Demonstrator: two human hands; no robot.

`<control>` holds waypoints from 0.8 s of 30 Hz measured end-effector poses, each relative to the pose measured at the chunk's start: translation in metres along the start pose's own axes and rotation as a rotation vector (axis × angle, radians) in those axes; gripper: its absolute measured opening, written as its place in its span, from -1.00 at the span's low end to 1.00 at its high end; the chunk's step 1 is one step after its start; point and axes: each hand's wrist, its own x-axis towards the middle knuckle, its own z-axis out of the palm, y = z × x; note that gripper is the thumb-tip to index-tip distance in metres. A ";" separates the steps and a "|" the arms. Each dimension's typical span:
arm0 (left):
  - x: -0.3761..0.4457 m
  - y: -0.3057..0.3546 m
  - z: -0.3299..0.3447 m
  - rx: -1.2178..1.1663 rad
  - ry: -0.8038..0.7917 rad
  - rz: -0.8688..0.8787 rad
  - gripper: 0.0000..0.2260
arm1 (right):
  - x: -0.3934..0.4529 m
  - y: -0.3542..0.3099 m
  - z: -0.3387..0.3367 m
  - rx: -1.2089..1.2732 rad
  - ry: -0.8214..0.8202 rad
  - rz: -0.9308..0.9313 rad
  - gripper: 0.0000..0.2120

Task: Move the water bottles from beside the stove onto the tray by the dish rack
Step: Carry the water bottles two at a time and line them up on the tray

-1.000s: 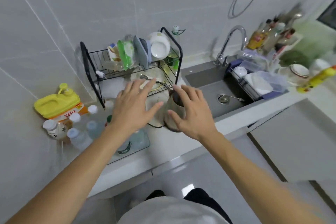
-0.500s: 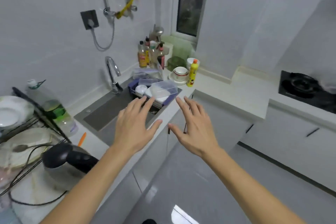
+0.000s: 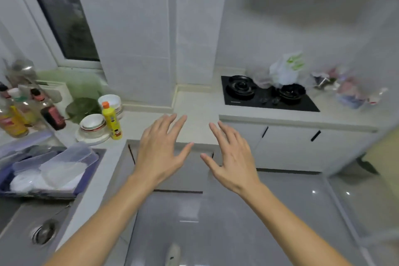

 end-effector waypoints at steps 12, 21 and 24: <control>0.237 0.113 0.096 -0.153 -0.059 0.423 -0.36 | 0.076 0.174 -0.070 -0.146 0.256 0.443 -0.26; 0.355 0.268 0.213 -0.195 -0.156 0.598 -0.36 | 0.092 0.357 -0.102 -0.144 0.335 0.635 -0.27; 0.400 0.326 0.251 -0.193 -0.168 0.599 -0.35 | 0.103 0.431 -0.122 -0.106 0.336 0.659 -0.27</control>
